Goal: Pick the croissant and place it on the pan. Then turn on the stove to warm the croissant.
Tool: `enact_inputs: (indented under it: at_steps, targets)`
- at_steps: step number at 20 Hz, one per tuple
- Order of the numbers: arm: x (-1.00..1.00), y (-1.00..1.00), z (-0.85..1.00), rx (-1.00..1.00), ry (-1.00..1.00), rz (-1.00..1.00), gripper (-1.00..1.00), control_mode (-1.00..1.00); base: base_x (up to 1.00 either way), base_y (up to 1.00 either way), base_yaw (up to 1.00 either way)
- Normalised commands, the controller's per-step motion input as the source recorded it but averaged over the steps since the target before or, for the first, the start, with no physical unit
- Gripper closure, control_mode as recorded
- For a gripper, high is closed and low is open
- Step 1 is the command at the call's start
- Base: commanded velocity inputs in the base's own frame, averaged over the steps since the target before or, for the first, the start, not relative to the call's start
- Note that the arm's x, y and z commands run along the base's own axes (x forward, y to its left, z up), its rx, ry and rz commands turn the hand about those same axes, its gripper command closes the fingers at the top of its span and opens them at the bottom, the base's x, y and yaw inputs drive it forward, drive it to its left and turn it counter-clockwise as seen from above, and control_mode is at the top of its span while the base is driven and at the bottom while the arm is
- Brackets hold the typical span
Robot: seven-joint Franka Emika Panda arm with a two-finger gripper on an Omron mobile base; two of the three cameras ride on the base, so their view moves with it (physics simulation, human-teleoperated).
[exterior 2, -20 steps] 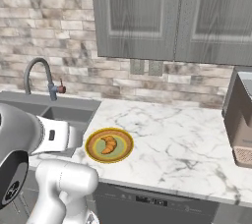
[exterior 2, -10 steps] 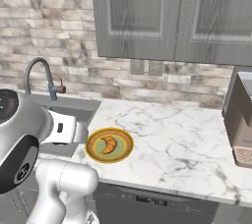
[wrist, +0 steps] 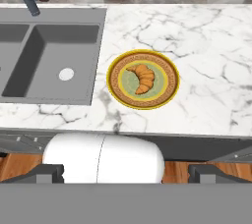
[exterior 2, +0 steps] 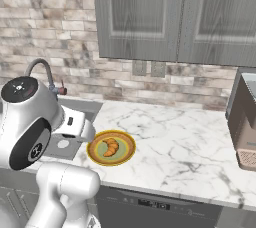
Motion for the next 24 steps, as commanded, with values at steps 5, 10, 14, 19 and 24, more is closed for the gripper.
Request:
enact_inputs:
  at_steps: [5, 10, 14, 19, 24]
  targets:
    - [0.14, -0.05, -0.16, 0.00, 0.06, -0.01, -1.00, -1.00, 0.00, 0.00, 0.00]
    - [0.17, -0.04, -0.15, 0.01, 0.00, -0.04, -1.00, -1.00, 0.00, 0.00, 0.00]
    - [0.21, -0.02, -0.12, 0.04, 0.00, -0.03, -1.00, -1.00, 0.00, 0.00, 0.00]
    - [0.25, 0.00, -0.14, 0.07, 0.00, -0.03, -1.00, -1.00, 0.00, 0.00, 0.00]
    - [0.28, 0.00, -0.16, 0.08, 0.00, -0.02, -1.00, -1.00, 0.00, 0.00, 0.00]
